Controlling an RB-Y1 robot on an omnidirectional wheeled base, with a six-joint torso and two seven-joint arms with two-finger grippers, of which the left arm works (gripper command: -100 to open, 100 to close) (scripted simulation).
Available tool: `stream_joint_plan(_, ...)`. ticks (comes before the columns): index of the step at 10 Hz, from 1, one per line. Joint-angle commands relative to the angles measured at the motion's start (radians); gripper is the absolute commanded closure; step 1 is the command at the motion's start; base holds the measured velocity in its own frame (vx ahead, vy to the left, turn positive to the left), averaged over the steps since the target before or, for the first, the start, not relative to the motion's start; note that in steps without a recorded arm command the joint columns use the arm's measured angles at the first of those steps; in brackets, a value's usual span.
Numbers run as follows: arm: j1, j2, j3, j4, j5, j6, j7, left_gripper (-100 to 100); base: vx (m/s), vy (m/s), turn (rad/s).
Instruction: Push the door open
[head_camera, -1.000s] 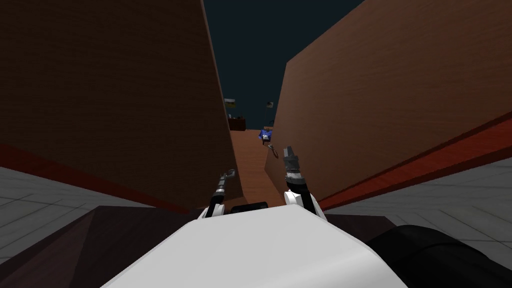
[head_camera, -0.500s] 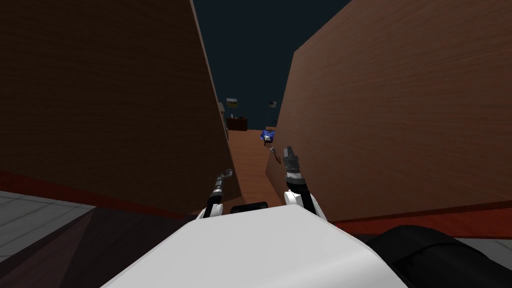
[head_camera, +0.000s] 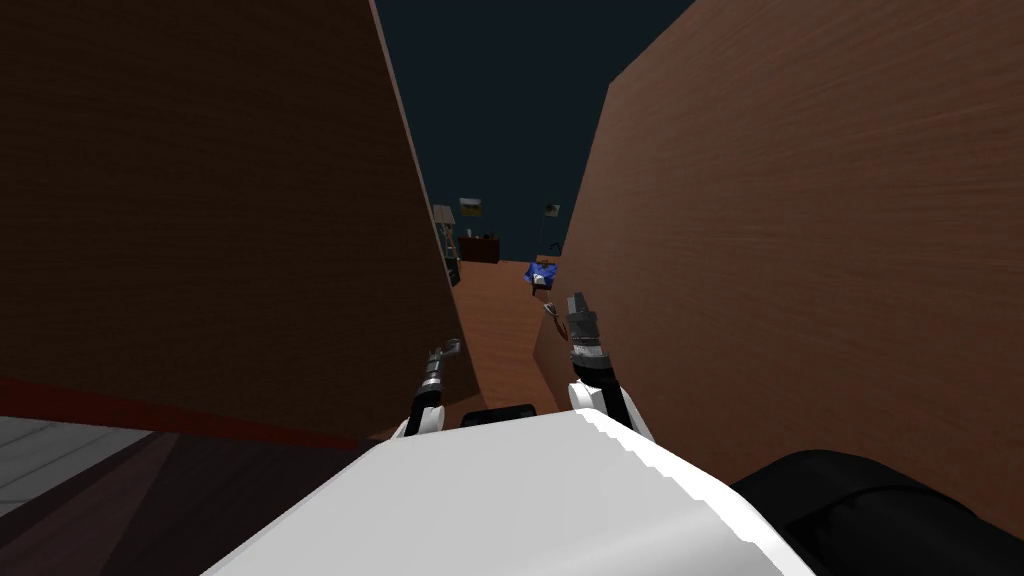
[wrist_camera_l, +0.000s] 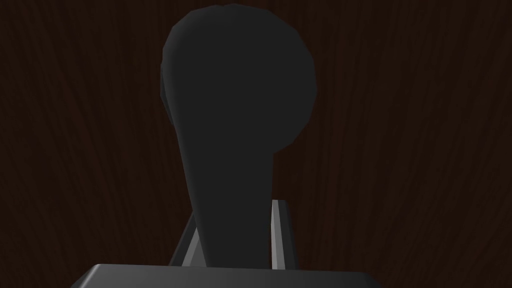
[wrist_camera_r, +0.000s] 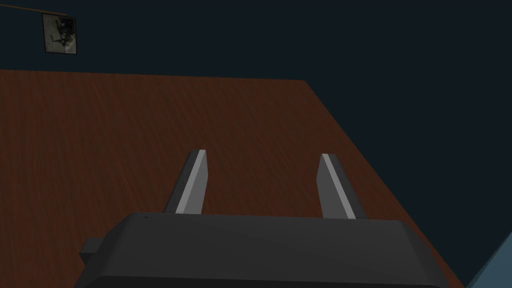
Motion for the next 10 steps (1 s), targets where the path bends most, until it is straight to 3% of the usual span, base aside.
stream_joint_plan(1, -0.005, -0.007, 0.018, -0.008, 0.008, -0.002, -0.006, 100, 0.169, -0.072, 0.080)
stream_joint_plan(5, -0.011, -0.041, 0.052, -0.002, 0.023, -0.001, -0.017, 100, 0.180, -0.071, 0.076)
stream_joint_plan(7, -0.006, -0.010, 0.074, 0.003, 0.033, -0.004, -0.021, 100, 0.086, 0.005, 0.039)
stream_joint_plan(10, -0.008, 0.006, 0.096, 0.003, 0.045, -0.006, -0.031, 100, 0.181, -0.001, 0.027)
